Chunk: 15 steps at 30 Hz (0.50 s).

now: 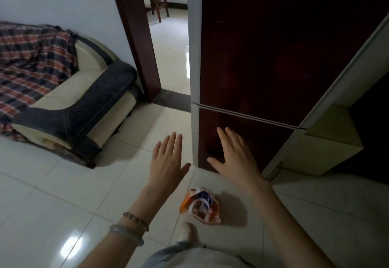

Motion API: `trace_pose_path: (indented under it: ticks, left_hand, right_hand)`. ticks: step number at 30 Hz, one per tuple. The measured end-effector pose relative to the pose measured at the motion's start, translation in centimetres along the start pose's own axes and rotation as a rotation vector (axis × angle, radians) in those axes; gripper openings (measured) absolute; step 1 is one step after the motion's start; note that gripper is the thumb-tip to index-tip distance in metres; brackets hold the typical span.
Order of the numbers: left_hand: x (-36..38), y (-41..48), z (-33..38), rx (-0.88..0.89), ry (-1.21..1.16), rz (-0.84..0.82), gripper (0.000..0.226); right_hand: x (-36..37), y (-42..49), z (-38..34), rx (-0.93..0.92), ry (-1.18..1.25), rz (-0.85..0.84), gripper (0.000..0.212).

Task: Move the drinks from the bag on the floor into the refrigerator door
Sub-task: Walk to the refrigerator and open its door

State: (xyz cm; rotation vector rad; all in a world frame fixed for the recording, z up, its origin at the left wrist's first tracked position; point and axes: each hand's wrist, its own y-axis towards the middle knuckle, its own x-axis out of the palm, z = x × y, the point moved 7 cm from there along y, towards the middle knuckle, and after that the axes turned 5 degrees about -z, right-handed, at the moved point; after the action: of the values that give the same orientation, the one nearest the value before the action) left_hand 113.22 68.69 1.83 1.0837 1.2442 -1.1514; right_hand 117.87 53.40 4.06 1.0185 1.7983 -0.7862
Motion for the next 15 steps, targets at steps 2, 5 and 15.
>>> trace_pose_path:
  ticks: [2, 5, 15]
  left_hand:
    - [-0.2, 2.1, -1.6, 0.029, -0.003, -0.006, 0.084]
    - [-0.3, 4.7, -3.1, 0.090, -0.024, -0.009, 0.084]
    - [-0.4, 10.4, -4.6, 0.178, -0.077, -0.003, 0.084]
  right_hand:
    - [0.0, 2.1, -1.0, 0.022, 0.000, 0.009, 0.084]
    - [0.0, 4.3, -1.6, 0.073, -0.006, 0.022, 0.084]
    - [-0.6, 8.2, -1.8, 0.132, -0.034, 0.021, 0.085]
